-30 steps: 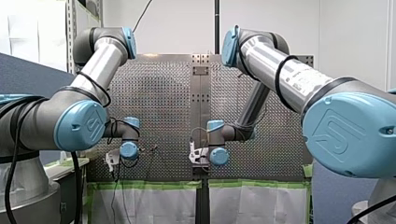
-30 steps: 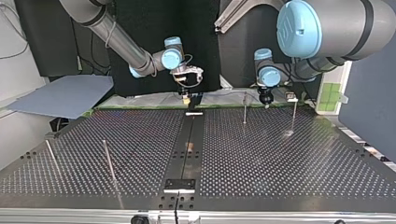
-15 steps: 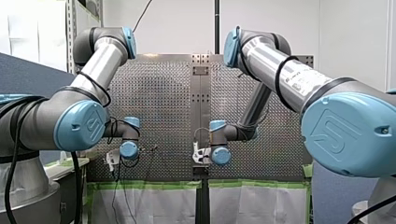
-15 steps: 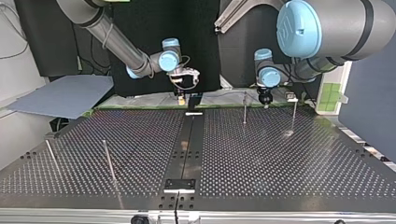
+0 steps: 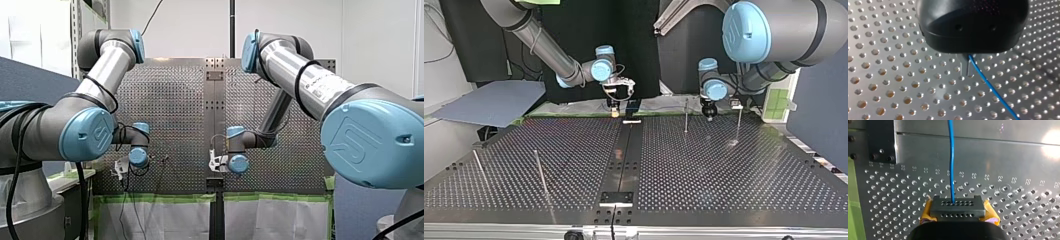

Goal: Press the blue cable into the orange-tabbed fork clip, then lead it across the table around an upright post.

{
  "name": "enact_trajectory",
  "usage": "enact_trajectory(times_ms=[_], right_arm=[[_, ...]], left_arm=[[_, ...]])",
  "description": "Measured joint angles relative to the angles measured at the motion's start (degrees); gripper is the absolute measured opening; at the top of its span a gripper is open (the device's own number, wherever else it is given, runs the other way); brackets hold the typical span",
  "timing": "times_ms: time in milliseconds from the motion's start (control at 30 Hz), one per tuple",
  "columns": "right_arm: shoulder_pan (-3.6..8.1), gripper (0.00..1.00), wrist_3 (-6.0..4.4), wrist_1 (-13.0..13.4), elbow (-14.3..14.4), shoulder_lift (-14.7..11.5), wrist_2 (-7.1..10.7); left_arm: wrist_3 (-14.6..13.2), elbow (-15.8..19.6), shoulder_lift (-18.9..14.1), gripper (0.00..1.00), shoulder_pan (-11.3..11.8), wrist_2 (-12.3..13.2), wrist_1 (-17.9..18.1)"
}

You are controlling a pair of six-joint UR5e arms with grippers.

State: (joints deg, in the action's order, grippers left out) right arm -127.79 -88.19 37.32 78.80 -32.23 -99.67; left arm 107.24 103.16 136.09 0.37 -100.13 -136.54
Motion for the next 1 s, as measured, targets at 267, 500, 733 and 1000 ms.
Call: enact_trajectory(times_ms=[267, 500, 733, 1000], right_arm=[[0.88, 0.00, -0.08, -1.3, -1.2, 0.0, 0.05], [1.08, 0.00, -0.04, -1.5, -1.5, 0.0, 0.14], [1.17, 0.00, 0.09, -1.5, -1.5, 0.0, 0.24], [1.21, 0.00, 0.10, -1.9, -1.5, 0.1, 0.26]], left_arm=[[0.1, -1.2, 0.0, 0.00, 0.2, 0.2, -0.6], [-0.5, -0.9, 0.0, 0.46, 0.2, 0.3, 2.3], [-1.5, -0.6, -0.1, 1.00, 0.3, 0.9, 6.0], [-2.8, -0.1, -0.1, 1.00, 0.3, -1.5, 9.4]])
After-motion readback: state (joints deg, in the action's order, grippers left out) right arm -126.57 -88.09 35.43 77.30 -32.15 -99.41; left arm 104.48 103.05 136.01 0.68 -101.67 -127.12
